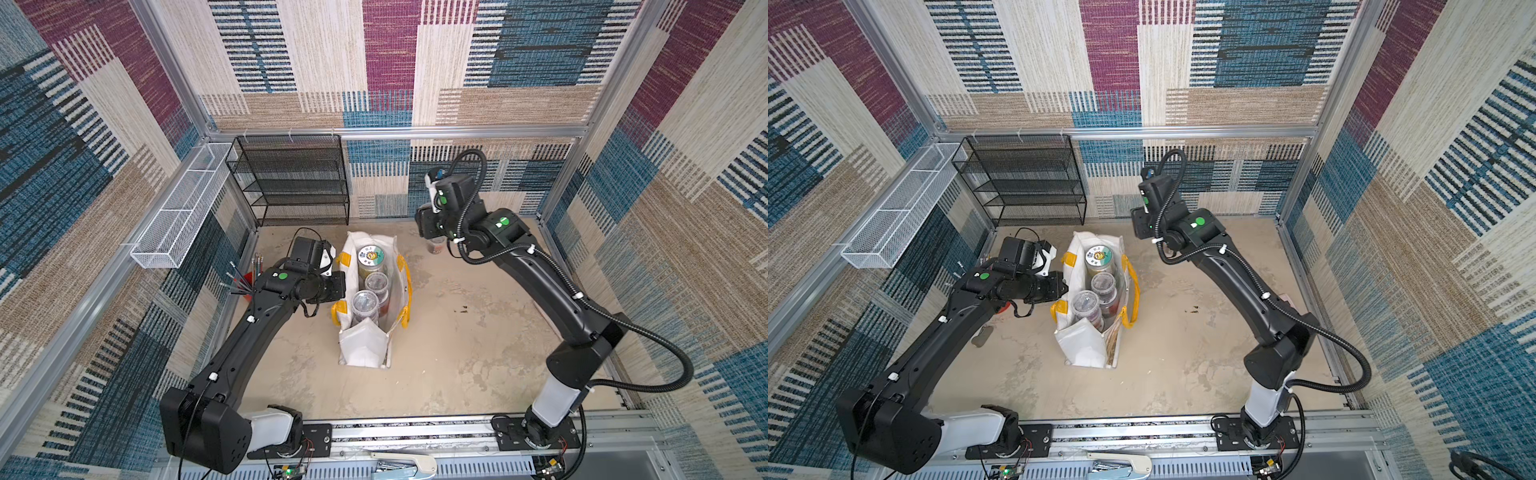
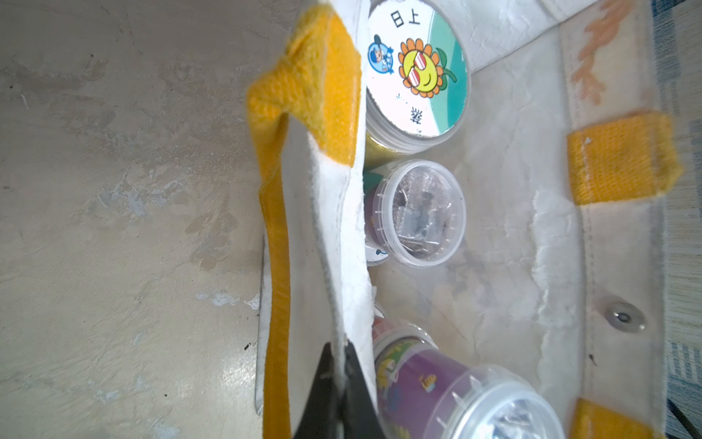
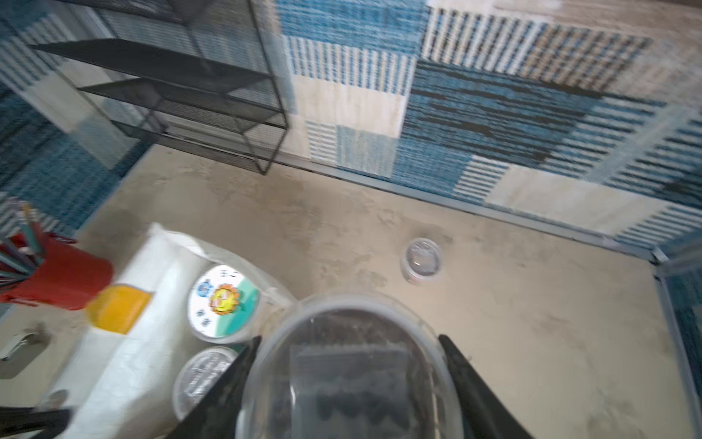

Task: Take out the seed jars from the canvas bag
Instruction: Pick up the seed jar from the canvas bag, then place the seed jar at the center of the board.

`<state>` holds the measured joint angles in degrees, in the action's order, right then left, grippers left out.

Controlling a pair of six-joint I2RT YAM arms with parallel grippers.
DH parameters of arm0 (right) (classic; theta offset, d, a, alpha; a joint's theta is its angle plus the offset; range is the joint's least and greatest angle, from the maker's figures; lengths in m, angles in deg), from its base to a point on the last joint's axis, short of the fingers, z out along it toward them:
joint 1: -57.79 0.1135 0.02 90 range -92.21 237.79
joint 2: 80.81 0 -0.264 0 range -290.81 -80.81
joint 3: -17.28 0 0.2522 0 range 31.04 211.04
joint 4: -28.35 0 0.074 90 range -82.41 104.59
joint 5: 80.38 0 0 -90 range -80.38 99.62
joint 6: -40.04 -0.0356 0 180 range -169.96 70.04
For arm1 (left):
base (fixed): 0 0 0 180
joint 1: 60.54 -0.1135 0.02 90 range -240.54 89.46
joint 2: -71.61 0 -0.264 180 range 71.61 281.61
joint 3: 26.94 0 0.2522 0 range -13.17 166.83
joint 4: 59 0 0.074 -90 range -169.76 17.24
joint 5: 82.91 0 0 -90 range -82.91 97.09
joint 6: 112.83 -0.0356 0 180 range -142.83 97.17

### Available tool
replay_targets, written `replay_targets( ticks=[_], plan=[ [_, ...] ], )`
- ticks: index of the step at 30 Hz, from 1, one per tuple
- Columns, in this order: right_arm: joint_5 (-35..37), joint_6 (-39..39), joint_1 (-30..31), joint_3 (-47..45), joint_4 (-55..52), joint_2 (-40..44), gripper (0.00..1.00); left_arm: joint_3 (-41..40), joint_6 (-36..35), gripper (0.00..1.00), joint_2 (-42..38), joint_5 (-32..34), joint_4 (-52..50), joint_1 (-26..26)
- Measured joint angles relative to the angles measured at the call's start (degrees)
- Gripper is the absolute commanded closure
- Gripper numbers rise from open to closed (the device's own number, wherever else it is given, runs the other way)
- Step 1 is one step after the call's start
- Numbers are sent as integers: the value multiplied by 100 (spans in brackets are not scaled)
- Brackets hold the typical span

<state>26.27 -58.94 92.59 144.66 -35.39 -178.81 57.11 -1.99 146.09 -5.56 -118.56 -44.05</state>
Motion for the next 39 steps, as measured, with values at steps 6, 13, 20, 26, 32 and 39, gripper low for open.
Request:
replay_targets(
  ticks=[6,13,20,26,32,39],
  plan=[
    [-17,7,-911,-1773,452,680,57,2,0,100,2,2,0,-2],
    [-107,22,-1744,-2588,1386,33,57,13,0,100,22,2,-4,-2],
    [31,72,-2070,-1947,2079,-1443,57,13,0,100,55,0,-7,-2],
    [-13,85,-2229,-1335,2514,-2306,57,13,0,100,116,-48,-4,-2],
    [-116,83,-2291,-1257,2911,-2717,57,13,2,100,160,-107,-2,-4],
    [-164,13,-2330,-1469,3392,-2962,57,13,4,100,170,-120,-2,-4]
  ],
)
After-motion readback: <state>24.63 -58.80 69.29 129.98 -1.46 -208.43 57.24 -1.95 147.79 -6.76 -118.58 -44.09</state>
